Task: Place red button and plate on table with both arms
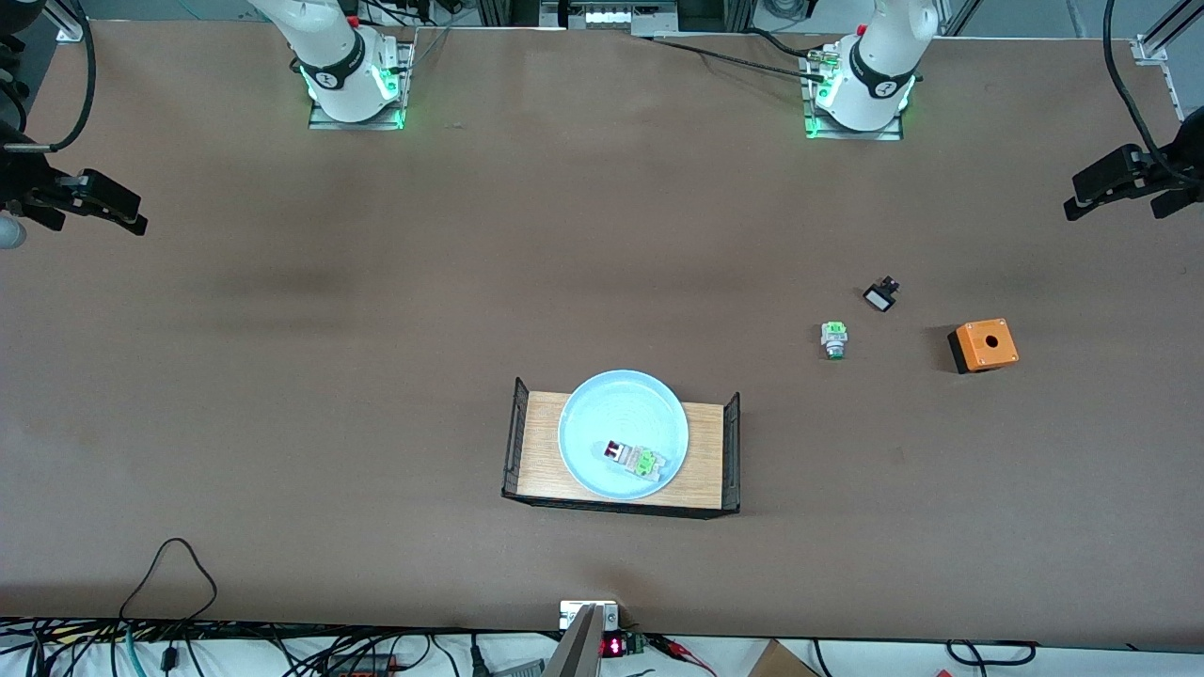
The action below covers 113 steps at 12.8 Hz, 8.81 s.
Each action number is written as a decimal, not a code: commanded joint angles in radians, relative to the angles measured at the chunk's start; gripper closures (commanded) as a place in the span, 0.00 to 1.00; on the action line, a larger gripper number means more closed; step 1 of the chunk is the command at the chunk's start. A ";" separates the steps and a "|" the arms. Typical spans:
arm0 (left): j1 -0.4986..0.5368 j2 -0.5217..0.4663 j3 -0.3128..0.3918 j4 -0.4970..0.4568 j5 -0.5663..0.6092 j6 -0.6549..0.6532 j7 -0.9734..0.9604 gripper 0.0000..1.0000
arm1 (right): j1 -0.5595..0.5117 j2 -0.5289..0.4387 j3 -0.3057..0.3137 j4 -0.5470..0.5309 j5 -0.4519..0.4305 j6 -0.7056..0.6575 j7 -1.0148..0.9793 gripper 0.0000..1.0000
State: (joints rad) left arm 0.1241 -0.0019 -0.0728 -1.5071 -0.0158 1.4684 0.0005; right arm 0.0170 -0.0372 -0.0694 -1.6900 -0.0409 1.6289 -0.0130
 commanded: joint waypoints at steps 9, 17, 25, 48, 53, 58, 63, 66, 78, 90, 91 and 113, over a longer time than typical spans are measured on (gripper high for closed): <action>-0.148 0.193 -0.096 0.114 0.005 -0.068 -0.545 0.00 | 0.000 -0.017 0.003 -0.014 -0.008 0.008 0.005 0.00; -0.478 0.631 -0.087 0.585 -0.032 0.217 -1.568 0.00 | 0.000 -0.017 0.005 -0.014 -0.010 0.008 0.005 0.00; -0.713 0.879 0.137 0.639 -0.027 0.602 -1.728 0.00 | -0.002 -0.013 0.005 -0.014 -0.013 0.008 0.011 0.00; -0.768 1.043 0.238 0.706 -0.024 0.756 -1.711 0.40 | -0.005 0.011 0.003 -0.007 -0.008 0.051 0.019 0.00; -0.776 1.040 0.249 0.705 -0.024 0.744 -1.711 0.70 | -0.005 0.011 0.003 -0.007 -0.008 0.051 0.019 0.00; -0.768 0.943 0.237 0.702 -0.032 0.568 -1.683 1.00 | -0.006 0.011 0.003 -0.005 -0.010 0.051 0.021 0.00; -0.758 0.797 0.243 0.685 -0.119 0.345 -1.524 1.00 | -0.005 0.026 0.003 0.003 -0.008 0.051 0.022 0.00; -0.718 0.673 0.245 0.584 -0.187 0.187 -1.323 1.00 | -0.006 0.028 0.002 0.003 -0.007 0.048 0.022 0.00; -0.382 0.511 0.248 0.102 -0.185 0.369 -0.438 1.00 | -0.002 0.037 -0.023 -0.002 0.118 0.032 0.062 0.00; -0.233 0.643 0.245 -0.182 -0.295 0.779 0.180 0.94 | 0.354 0.166 -0.003 0.110 0.212 0.055 0.845 0.00; -0.233 0.661 0.245 -0.182 -0.324 0.785 0.205 0.89 | 0.385 0.202 -0.003 0.143 0.232 0.055 0.914 0.00; -0.238 0.065 0.249 -0.156 -0.033 0.210 0.097 0.00 | 0.678 0.744 -0.012 0.447 0.228 0.557 1.539 0.00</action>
State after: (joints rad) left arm -0.1136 0.1389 0.1880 -1.6458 -0.0925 1.7177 0.0994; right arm 0.6848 0.6710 -0.0694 -1.2791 0.1765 2.1676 1.5017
